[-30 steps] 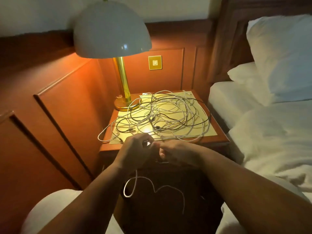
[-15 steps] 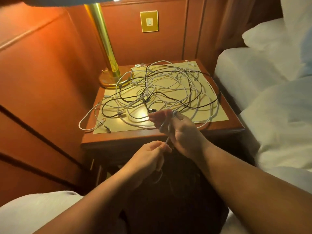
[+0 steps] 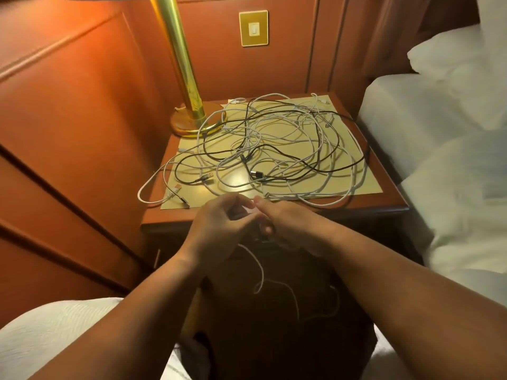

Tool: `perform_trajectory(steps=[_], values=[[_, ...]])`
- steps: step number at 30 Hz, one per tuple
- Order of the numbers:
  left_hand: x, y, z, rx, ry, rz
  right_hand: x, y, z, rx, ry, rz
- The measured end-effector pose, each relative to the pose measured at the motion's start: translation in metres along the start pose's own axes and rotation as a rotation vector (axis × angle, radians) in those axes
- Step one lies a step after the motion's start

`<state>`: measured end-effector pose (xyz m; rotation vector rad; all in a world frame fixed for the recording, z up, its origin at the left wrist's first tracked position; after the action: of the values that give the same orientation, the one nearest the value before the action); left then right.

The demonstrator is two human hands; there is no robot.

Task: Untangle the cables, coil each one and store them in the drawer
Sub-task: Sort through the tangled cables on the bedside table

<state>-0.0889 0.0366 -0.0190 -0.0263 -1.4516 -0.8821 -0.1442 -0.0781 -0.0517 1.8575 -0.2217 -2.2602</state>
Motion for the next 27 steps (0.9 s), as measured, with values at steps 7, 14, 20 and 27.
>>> perform_trajectory(steps=[7,14,20,27], values=[[0.002,-0.043,0.02,-0.42,0.188,0.491,-0.013,-0.053,0.029,-0.238,-0.037,-1.121],[0.028,-0.057,0.051,-0.744,0.355,1.01,-0.053,-0.051,0.049,-0.273,0.117,-1.199],[0.022,-0.061,0.034,-0.502,0.349,0.856,-0.089,-0.001,0.037,0.019,0.405,-1.192],[-0.006,-0.057,0.014,-0.307,0.147,-0.196,-0.045,0.036,0.014,0.237,0.503,-0.048]])
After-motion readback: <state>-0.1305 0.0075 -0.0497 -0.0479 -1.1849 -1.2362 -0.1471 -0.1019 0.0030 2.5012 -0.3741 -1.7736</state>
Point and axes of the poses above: each hand's wrist, its own z-axis away from the middle knuckle, its own y-axis out of the back of the hand, x = y × z, the point moved 8 cm from there along -z, towards the middle knuckle, and after that the axes turned 15 degrees about y, right-handed, at the moved point
